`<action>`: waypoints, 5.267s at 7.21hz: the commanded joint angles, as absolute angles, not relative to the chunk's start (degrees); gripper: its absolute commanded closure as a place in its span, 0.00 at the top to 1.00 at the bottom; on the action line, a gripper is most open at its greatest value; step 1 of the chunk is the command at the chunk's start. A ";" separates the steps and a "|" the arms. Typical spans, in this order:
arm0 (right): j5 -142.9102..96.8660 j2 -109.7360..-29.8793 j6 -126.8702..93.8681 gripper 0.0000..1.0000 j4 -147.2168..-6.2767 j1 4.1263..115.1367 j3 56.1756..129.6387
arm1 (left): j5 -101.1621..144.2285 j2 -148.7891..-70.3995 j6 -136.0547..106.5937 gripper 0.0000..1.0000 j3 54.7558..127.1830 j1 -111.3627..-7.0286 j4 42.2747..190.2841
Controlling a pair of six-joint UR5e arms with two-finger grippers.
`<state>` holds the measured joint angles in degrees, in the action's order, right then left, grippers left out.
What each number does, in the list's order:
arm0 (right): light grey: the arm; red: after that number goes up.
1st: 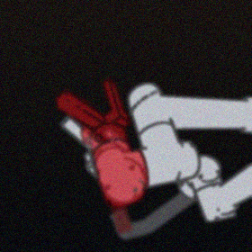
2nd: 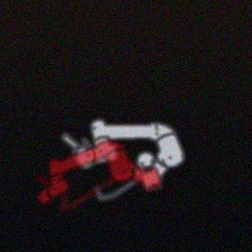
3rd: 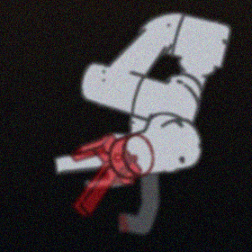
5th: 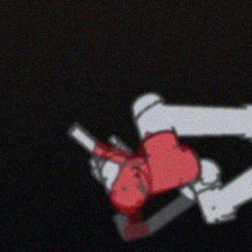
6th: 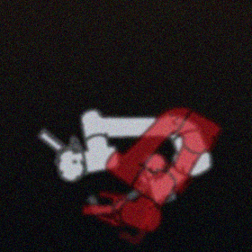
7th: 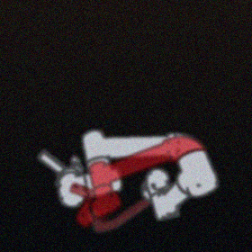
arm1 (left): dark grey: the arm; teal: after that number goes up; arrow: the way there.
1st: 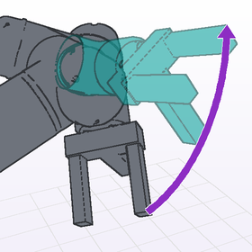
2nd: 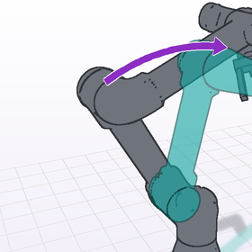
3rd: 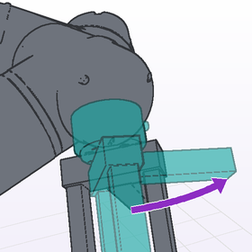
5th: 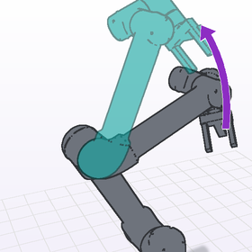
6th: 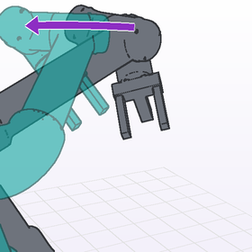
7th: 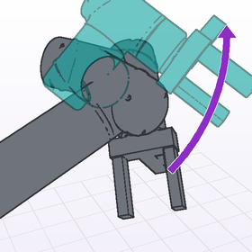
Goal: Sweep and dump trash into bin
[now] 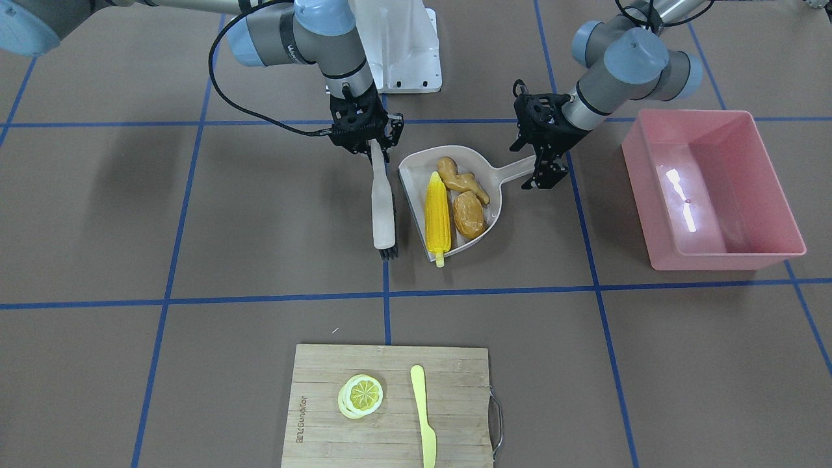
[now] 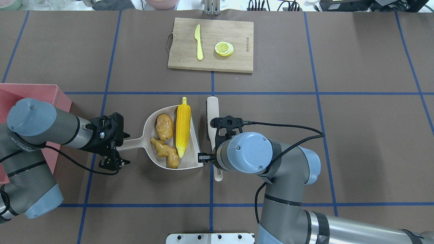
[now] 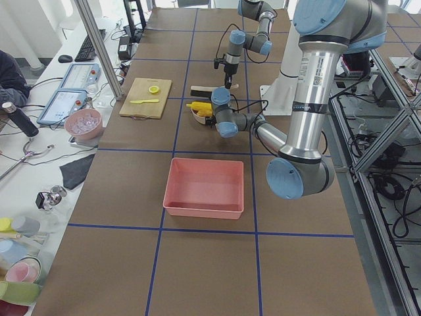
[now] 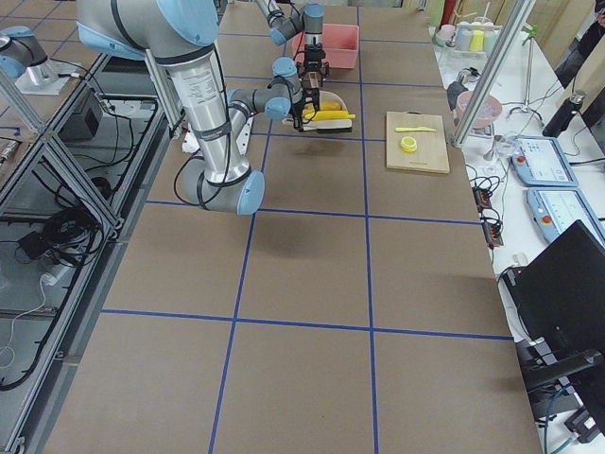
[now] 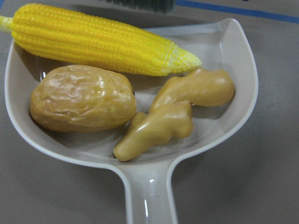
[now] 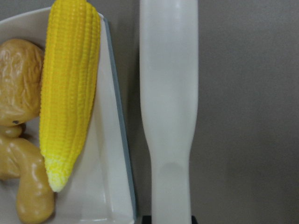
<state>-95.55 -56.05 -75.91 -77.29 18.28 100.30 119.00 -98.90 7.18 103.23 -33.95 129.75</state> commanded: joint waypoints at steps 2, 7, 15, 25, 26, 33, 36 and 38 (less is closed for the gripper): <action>-95.71 -56.78 -73.39 0.00 -80.42 18.90 101.60 | 118.74 -97.91 6.95 0.74 104.94 -34.10 129.90; -95.71 -60.45 -67.08 0.00 -86.73 19.95 107.19 | 118.92 -97.47 6.68 0.54 104.59 -34.01 129.64; -93.88 -61.87 -64.69 0.00 -92.37 18.99 109.07 | 119.09 -97.21 4.22 0.15 105.29 -34.10 129.90; -96.42 -64.78 -79.17 0.00 -97.23 12.22 115.31 | 119.09 -97.21 4.48 0.12 105.03 -34.01 130.25; -96.33 -64.17 -79.80 0.00 -95.99 11.96 114.62 | 119.09 -97.21 4.57 0.12 104.94 -33.93 130.25; -96.33 -59.07 -82.88 0.00 -86.84 12.74 107.58 | 119.09 -97.12 4.75 0.12 105.12 -34.01 130.17; -96.15 -57.23 -82.88 0.00 -84.74 13.36 106.10 | 119.09 -96.42 4.92 0.12 105.29 -34.10 130.17; -96.06 -54.85 -82.88 0.00 -84.29 13.45 102.58 | 119.09 -95.89 5.18 0.12 105.38 -34.10 130.17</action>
<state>-96.11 -56.09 -82.88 -84.78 13.39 104.44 119.09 -96.14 5.01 105.36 -34.10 130.17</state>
